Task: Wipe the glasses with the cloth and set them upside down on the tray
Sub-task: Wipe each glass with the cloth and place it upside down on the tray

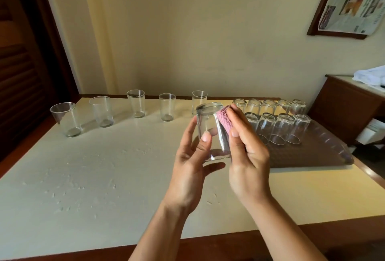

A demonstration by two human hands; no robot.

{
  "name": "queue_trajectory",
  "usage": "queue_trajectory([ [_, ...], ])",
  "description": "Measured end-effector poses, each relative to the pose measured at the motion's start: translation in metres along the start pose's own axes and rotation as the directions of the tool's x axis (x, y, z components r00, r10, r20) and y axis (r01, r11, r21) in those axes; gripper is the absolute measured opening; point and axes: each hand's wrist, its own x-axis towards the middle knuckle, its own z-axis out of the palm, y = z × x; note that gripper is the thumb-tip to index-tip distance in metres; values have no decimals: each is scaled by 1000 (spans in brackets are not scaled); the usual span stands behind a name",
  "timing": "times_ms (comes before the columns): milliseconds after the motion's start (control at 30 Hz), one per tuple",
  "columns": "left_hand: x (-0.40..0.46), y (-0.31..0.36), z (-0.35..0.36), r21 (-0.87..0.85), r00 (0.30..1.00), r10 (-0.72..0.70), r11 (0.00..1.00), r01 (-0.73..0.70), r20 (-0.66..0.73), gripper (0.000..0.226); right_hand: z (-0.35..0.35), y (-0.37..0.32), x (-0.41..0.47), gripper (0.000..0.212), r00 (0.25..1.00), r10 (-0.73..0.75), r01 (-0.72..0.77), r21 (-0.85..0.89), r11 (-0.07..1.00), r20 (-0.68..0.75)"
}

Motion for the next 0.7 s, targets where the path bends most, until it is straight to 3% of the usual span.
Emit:
queue_trajectory([
  [100, 6, 7, 4, -10, 992, 69, 997, -70, -109, 68, 5, -1, -13, 37, 1000, -9, 8, 69, 998, 11],
  [200, 9, 10, 3, -31, 996, 40, 999, -42, -80, 45, 11, -3, -38, 36, 998, -34, 29, 88, 996, 55],
  [300, 4, 4, -3, -53, 998, -41, 998, 44, 43, 49, 8, -1, -29, 39, 998, -26, 19, 117, 993, 52],
  [367, 0, 0, -2, -58, 996, -52, 997, 57, 75, 58, 3, -1, -11, 38, 1000, -17, 17, 20, 1000, 23],
  [600, 12, 6, 2, -187, 989, 27, 981, -54, -143, 67, 10, -5, -33, 38, 997, -24, 23, 10, 1000, 78],
  [700, 14, 3, -4, -127, 997, -9, 992, -2, -80, 61, 8, 1, -40, 37, 997, -50, 54, -58, 997, 65],
])
